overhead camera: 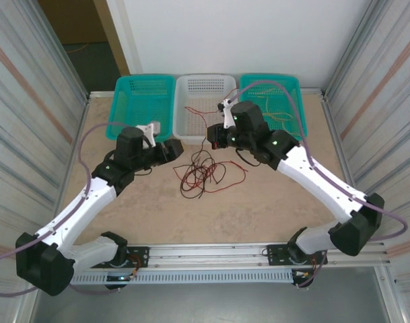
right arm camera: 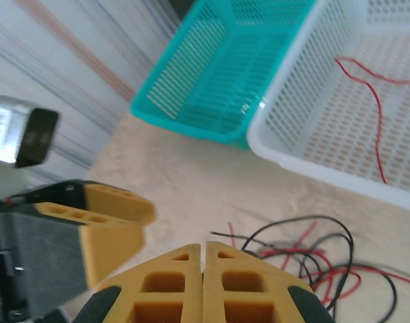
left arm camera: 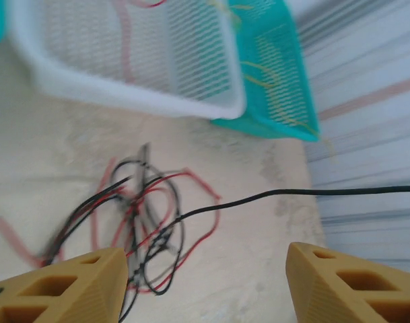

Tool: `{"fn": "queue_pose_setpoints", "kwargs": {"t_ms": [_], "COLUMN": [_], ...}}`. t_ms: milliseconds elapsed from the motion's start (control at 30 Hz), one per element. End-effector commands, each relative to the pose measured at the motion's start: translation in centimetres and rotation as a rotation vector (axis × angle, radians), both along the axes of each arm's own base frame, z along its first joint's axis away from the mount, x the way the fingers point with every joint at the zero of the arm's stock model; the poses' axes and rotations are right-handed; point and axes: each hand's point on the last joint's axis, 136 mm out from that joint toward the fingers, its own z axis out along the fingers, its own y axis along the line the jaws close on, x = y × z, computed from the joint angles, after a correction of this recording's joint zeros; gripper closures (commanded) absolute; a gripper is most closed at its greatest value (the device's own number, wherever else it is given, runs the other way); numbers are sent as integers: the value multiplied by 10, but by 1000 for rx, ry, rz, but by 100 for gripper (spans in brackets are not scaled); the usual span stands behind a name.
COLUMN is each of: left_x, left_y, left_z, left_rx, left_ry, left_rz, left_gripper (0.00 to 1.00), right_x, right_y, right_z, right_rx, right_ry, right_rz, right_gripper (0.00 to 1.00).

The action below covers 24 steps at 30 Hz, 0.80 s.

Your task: Untangle the cables

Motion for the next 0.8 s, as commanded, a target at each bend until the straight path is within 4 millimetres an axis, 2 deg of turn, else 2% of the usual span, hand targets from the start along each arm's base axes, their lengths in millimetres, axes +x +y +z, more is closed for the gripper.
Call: {"fn": "queue_pose_setpoints", "kwargs": {"t_ms": [0, 233, 333, 467, 600, 767], "left_x": [2, -7, -9, -7, 1, 8], "left_y": [-14, -23, -28, -32, -30, -39], "left_z": [24, 11, 0, -8, -11, -5], "left_rx": [-11, 21, 32, 55, 77, 67], "left_ry": [-104, -99, -78, -72, -75, -97], "left_rz": [-65, -105, -119, -123, -87, -110], "left_gripper": [33, 32, 32, 33, 40, 47], "right_x": [-11, -28, -31, -35, -41, -38], "right_y": [2, -1, -4, -6, -6, -7], "right_z": [26, 90, 108, 127, 142, 143], "right_rx": [27, 161, 195, 233, 276, 300], "right_ry": [-38, -128, -159, -185, -205, -189], "right_rz": [56, 95, 94, 99, 123, 129], "right_gripper": [100, 100, 100, 100, 100, 100]}}
